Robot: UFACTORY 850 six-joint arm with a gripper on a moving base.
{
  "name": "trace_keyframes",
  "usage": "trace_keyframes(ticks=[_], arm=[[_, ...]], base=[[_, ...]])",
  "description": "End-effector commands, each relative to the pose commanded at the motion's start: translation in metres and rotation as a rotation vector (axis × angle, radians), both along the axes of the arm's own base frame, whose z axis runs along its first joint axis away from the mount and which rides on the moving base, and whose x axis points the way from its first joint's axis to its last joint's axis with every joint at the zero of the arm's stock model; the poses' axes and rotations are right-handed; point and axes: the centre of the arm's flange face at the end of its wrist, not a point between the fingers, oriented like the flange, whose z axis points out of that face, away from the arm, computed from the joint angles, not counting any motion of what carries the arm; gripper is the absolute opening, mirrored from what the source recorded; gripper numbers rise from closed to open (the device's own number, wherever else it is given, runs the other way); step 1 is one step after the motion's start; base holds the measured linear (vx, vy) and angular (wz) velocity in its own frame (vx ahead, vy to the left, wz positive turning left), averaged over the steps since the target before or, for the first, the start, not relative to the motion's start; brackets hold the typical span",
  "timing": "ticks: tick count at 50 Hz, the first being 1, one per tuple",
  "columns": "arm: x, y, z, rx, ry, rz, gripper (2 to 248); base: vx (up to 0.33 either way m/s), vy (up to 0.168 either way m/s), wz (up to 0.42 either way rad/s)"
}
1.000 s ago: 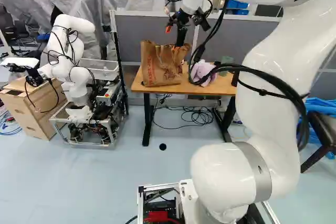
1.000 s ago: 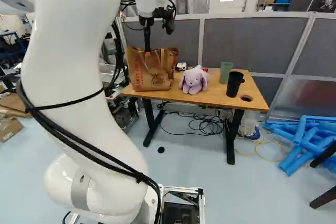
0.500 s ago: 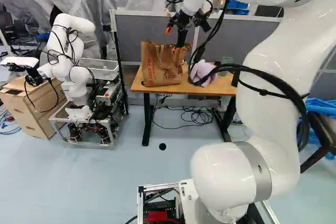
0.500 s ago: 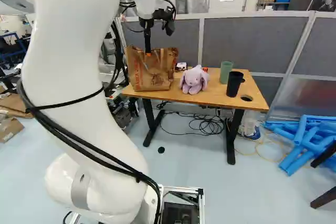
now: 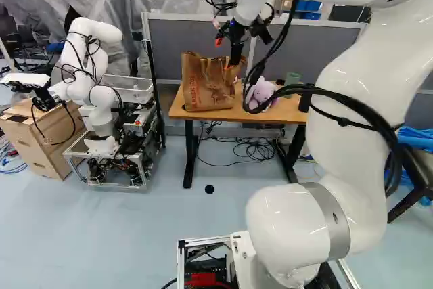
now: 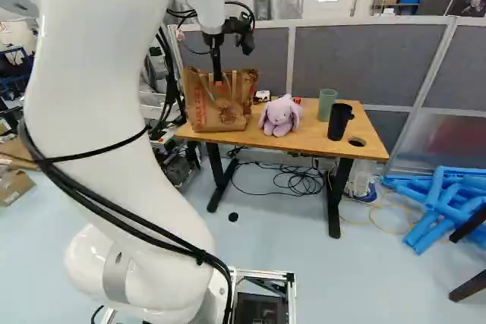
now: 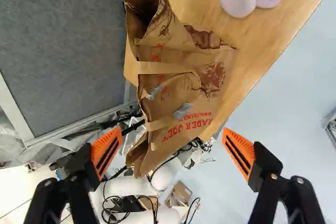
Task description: Pick up the bag on the ground and place it on the table
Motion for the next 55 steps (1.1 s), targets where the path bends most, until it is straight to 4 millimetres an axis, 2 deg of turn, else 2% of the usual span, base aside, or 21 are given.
trace_keyframes(ticks=[30,55], arm=[[-0.024,-0.006,-0.044,-0.165,-0.099,0.07,247],[-0.061,-0.011,-0.097,-0.372,-0.21,0.172,247]], base=[[0.0,0.0,0.0],[0.0,0.0,0.0]])
